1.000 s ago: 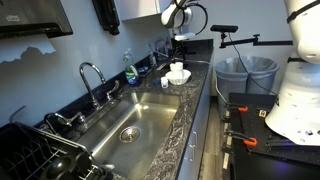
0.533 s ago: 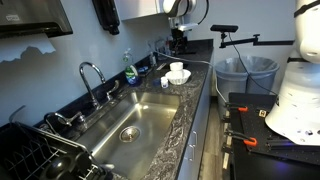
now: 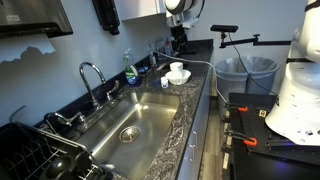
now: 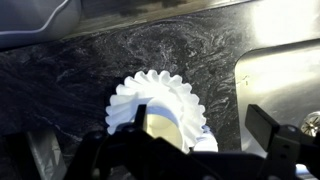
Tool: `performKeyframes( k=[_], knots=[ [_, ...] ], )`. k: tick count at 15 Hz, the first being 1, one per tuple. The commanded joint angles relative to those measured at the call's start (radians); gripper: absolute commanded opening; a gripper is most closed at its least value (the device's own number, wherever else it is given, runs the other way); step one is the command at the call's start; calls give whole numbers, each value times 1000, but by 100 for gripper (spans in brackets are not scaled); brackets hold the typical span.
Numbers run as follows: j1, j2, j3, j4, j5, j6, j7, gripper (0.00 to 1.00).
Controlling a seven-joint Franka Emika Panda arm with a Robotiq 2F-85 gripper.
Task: Put the cups upright
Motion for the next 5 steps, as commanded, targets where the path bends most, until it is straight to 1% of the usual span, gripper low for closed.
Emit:
performKeyframes(
  k=[1,2,5],
  knots=[
    [42,-106,33,-111,-64,23,-5,100],
    [27,-44,16,-44,-32,-2,0,100],
    [46,-77,33,-79,-47,-1,0,100]
  ],
)
